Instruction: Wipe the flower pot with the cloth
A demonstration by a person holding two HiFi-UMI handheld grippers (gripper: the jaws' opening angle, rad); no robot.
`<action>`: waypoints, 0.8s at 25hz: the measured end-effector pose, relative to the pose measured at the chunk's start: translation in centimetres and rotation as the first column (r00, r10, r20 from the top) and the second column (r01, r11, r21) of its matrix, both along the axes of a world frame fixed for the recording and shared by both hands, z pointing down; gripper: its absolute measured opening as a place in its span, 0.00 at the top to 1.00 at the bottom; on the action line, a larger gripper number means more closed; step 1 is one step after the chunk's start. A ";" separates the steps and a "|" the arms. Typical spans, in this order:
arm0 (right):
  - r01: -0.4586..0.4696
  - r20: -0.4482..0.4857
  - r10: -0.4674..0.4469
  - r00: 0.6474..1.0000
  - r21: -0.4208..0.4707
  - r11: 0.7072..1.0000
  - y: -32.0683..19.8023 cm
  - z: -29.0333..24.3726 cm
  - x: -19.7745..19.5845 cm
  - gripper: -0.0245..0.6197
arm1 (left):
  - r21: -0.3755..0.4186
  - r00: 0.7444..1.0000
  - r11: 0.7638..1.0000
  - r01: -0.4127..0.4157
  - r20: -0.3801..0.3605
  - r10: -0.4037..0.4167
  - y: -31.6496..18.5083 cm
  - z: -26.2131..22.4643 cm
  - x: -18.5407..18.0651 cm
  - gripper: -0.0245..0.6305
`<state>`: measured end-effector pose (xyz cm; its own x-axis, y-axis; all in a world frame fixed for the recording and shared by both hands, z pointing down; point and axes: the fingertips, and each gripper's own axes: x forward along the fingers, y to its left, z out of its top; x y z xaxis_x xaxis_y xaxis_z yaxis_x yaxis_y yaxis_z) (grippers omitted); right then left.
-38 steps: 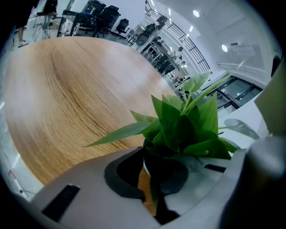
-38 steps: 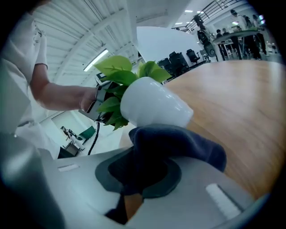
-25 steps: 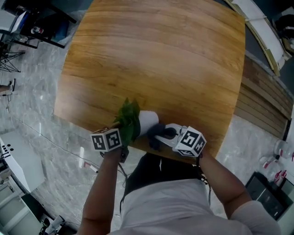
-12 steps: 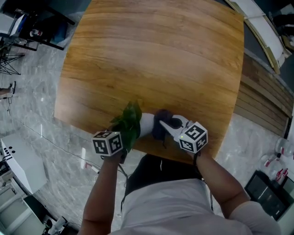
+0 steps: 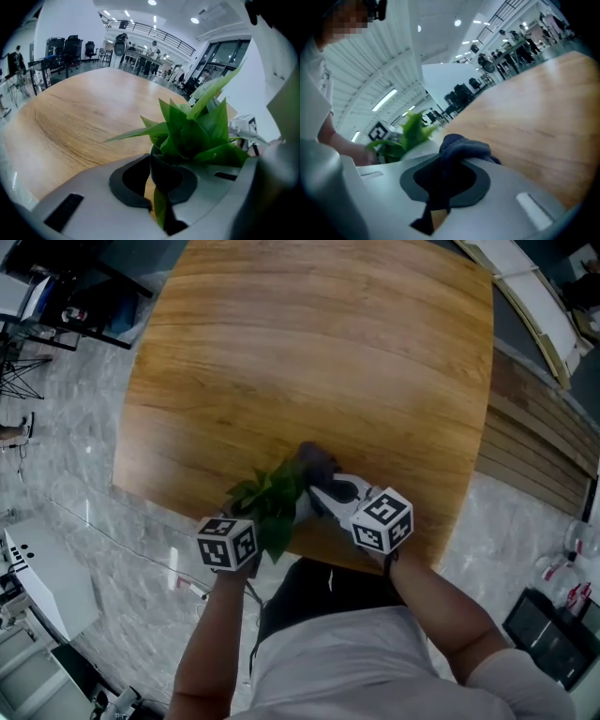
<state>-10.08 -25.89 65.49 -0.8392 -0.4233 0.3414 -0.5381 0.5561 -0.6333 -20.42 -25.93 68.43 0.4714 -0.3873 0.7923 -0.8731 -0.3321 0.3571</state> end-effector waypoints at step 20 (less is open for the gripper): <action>-0.030 0.029 0.031 0.999 -0.014 0.999 0.5 -0.4 0.7 0.91 | 0.014 0.998 0.998 0.059 -0.020 -0.059 -0.2 -0.5 -0.1 0.93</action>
